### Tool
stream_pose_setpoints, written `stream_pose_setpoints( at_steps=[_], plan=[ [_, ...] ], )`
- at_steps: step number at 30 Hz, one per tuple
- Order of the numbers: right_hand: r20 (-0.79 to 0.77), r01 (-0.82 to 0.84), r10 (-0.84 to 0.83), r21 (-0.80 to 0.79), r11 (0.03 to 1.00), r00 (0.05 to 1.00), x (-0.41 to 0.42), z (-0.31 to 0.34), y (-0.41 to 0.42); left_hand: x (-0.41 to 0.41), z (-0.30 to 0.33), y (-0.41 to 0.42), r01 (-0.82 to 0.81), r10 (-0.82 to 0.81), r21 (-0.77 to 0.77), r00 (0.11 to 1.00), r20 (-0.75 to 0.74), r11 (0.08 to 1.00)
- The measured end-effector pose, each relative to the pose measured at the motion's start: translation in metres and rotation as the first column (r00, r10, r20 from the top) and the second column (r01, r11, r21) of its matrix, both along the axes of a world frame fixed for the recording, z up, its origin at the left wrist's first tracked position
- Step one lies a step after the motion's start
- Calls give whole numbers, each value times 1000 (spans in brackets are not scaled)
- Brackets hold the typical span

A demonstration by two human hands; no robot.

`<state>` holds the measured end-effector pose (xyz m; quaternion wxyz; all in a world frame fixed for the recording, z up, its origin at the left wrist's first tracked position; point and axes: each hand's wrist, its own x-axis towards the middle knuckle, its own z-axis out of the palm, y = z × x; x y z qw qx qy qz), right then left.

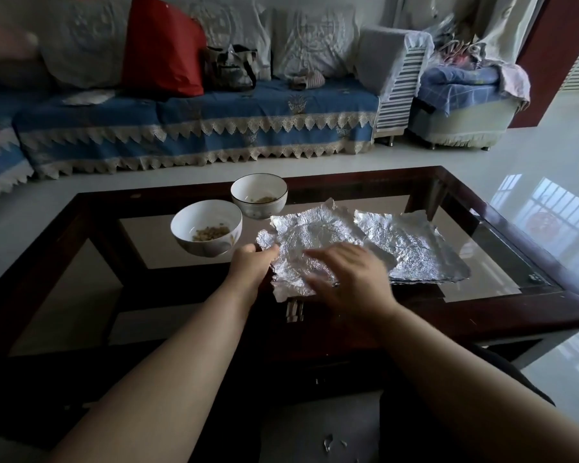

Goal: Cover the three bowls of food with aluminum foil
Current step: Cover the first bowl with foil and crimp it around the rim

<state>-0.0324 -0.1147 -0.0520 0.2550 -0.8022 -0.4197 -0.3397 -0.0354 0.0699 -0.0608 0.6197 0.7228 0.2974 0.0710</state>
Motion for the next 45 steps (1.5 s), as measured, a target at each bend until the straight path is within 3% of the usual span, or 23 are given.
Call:
stream_pose_setpoints(
  at_steps=[2,5,8,10,12,15,17,18,20,22,25,28,36,39,40,42,44,45],
  plan=[
    [-31,184,-181,166,969,983,17,13,-15,-1,4,-1,-25,25,9,999,31,1000],
    [-427,490,-396,136,861,813,48,18,-41,1,4,0,-39,39,15,999,23,999],
    [-899,478,-170,49,877,405,61,19,-53,2,9,-1,-21,21,17,1000,0,1000],
    [-992,400,10,60,914,126,63,23,-58,1,11,-2,2,-2,10,1000,-9,1000],
    [-996,332,88,85,940,5,63,24,-64,0,13,-2,2,-2,14,1000,-4,1000],
    [-996,207,-40,-22,978,80,67,20,-69,2,21,2,23,-23,92,1000,1,996],
    [-998,206,4,16,978,58,65,19,-68,2,29,6,90,-101,346,995,16,934],
    [-998,211,33,43,976,50,65,18,-68,2,32,7,113,-159,545,987,38,831],
    [-997,211,43,55,976,59,61,19,-68,-1,42,-6,132,-303,853,953,32,505],
    [-997,231,18,36,972,79,58,21,-65,1,47,-26,268,-435,915,893,-118,301],
    [-986,249,-107,-72,966,126,57,22,-61,10,38,-50,483,-491,855,800,-345,188],
    [-952,227,-245,-202,953,181,57,22,-59,17,29,-55,568,-496,808,754,-432,160],
    [-902,195,-357,-315,929,245,69,12,-61,24,15,-57,628,-476,765,721,-503,142],
    [-882,332,-352,-246,910,312,70,8,-57,25,13,-52,623,-468,768,728,-500,147],
    [-865,421,-345,-178,890,364,67,10,-55,25,13,-51,617,-468,773,732,-495,147],
    [-733,532,-336,42,846,592,60,19,-50,25,13,-49,604,-468,783,740,-483,147],
    [-483,465,-311,239,853,818,52,34,-43,26,10,-46,596,-473,790,743,-474,146],
    [-370,392,-287,249,886,884,49,41,-38,26,9,-45,591,-480,793,743,-467,143]
  ],
)
